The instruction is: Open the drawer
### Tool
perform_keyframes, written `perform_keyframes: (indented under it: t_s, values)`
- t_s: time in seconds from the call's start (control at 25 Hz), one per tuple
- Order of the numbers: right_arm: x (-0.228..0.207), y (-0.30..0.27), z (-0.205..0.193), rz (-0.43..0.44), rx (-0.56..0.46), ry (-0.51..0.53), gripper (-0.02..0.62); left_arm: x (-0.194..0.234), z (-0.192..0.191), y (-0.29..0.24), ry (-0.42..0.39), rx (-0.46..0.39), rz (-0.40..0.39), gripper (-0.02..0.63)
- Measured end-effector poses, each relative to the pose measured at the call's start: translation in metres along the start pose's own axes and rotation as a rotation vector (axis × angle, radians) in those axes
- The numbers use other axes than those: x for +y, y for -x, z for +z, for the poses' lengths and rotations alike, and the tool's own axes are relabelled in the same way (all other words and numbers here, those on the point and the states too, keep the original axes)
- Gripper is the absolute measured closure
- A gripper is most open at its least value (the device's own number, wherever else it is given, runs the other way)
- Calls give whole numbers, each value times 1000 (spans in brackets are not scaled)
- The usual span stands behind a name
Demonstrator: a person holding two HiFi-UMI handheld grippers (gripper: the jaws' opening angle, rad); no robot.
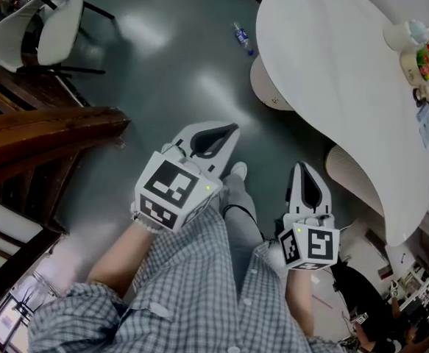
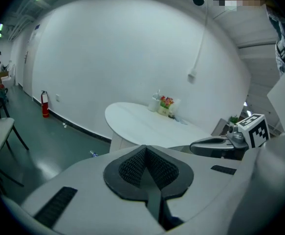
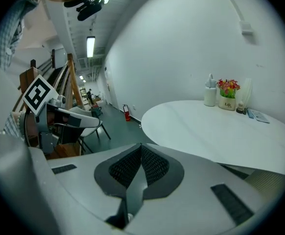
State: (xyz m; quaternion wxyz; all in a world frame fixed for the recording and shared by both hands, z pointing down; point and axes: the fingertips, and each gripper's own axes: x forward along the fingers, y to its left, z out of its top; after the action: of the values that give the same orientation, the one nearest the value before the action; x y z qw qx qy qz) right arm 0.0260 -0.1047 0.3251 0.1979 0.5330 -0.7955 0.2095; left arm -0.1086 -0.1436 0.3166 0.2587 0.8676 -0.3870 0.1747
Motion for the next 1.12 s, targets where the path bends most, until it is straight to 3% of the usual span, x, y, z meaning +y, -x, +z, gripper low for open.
perform_keyframes:
  t_s: [0.48, 0.88, 1.12]
  values:
    - [-23, -37, -35, -31, 44, 17, 586, 17, -34, -50, -35, 9, -15, 601]
    - [-15, -62, -61, 28, 92, 54, 586, 28, -72, -115, 61, 10, -53, 601]
    - [-27, -69, -85, 34, 122, 61, 586, 31, -98, -153, 60, 15, -53, 601]
